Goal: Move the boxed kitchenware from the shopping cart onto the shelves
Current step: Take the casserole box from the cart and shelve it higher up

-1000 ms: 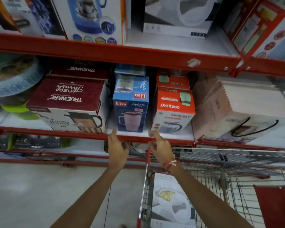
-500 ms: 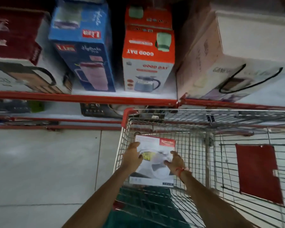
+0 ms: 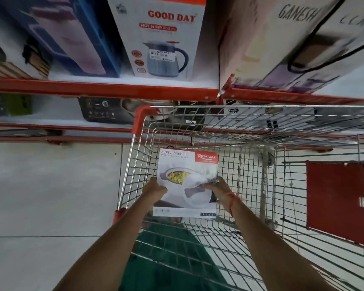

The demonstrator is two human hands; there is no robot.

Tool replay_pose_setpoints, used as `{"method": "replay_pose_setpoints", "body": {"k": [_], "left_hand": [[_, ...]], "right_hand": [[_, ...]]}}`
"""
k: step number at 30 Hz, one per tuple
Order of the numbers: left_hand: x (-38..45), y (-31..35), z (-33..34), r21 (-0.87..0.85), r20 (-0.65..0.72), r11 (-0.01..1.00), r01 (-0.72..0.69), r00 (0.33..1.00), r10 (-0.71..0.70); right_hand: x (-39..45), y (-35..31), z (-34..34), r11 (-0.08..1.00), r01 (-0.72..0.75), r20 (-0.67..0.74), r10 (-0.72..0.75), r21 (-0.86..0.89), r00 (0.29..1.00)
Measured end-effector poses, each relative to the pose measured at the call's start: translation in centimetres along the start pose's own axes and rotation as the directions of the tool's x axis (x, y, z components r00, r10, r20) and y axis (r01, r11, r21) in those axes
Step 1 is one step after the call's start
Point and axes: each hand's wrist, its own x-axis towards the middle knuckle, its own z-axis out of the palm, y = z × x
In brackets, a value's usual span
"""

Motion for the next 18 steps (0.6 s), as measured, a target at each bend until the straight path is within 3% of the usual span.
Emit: {"method": "replay_pose_setpoints", "body": {"k": [4, 10, 18], "left_hand": [[-4.2, 0.9, -2.2, -0.022, -0.01, 0.992, -0.126, 0.992, 0.125], [-14.1, 1.9, -8.7, -0.175, -0.011, 0.931, -0.319, 0.947, 0.322], [-19.6, 2.1, -13.5, -0.31, -0.143, 0.84, -0.446, 0.895, 0.422]], "right_hand": [[-5.4, -1.8, -2.2, 0.992, 0.122, -0.066, -0.124, -0.044, 0.99], [-16.5, -5.2, -5.2, 0.952, 0.303, 0.006, -0.303, 0.043, 0.953], [-22.9, -8.0, -3.2, 0.896, 0.444, -0.011, -0.443, 0.013, 0.896]]}}
